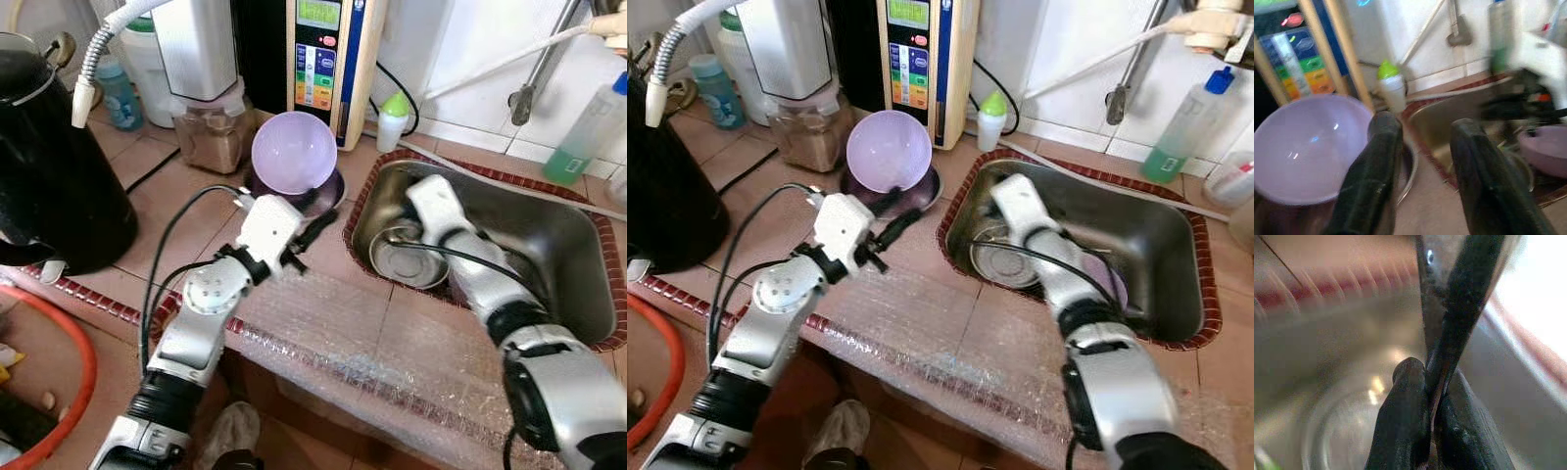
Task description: Kitchen organization
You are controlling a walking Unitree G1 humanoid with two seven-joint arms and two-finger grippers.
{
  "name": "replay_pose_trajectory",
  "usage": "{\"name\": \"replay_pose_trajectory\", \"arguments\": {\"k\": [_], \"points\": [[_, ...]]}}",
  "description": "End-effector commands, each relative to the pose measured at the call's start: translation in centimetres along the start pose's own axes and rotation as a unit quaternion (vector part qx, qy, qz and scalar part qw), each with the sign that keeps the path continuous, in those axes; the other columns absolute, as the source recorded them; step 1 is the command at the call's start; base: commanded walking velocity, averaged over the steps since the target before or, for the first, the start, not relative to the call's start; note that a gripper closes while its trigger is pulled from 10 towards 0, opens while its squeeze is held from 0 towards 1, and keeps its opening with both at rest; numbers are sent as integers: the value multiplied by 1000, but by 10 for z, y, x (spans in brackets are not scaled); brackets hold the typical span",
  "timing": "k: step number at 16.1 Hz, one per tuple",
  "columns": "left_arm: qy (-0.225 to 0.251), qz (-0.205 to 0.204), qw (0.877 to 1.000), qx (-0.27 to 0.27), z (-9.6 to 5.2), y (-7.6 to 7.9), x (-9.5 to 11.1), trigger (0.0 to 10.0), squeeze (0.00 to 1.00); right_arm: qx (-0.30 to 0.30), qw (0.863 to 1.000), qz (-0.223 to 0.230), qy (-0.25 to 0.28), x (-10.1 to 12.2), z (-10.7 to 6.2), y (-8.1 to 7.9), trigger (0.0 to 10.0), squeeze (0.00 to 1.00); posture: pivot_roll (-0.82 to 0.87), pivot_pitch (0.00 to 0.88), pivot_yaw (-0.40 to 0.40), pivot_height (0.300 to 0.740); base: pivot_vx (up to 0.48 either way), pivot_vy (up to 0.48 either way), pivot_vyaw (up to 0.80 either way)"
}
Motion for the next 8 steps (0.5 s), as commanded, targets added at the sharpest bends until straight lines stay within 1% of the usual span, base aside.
{"name": "replay_pose_trajectory", "arguments": {"k": [1, 2, 3, 4, 6, 8], "points": [[-7, 7, 1000, 7, 2, -4, -2, 10000, 1000, -23, 999, 29, -34, -15, -4, 8, 10000, 0, 61, 0, 18, 740, 0, 0, 0], [-13, 13, 1000, 9, 2, -5, -3, 10000, 1000, -33, 997, 47, -43, -21, -6, 11, 10000, 216, 63, 0, 19, 740, 0, 0, 0], [-14, 15, 1000, 10, 3, -6, -4, 10000, 1000, -37, 996, 59, -48, -24, -7, 12, 10000, 1000, 63, 0, 19, 740, 0, 0, 0], [-16, 18, 1000, 16, 4, -9, -3, 10000, 1000, -40, 995, 77, -56, -30, -9, 13, 10000, 1000, 61, 0, 20, 740, 0, 0, 0], [-21, 23, 999, 24, 3, -12, -5, 10000, 1000, -42, 994, 81, -65, -36, -12, 13, 10000, 1000, 55, 0, 26, 740, 0, 0, 0], [-25, 27, 999, 33, 4, -15, -7, 10000, 1000, -46, 991, 101, -74, -43, -14, 13, 10000, 1000, 49, 0, 31, 740, 0, 0, 0]]}}
Point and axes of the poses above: a point about 5 cm out from each wrist's last joint towards the gripper, its own z axis pointing out of the wrist towards the gripper, its own x axis along the axis of the wrist's last joint, y = z × x, the point moved 1 cm from there along z, pointing out of the wrist towards the gripper, and after that the axes turned 10 degrees about z, right-handed, at the moved point
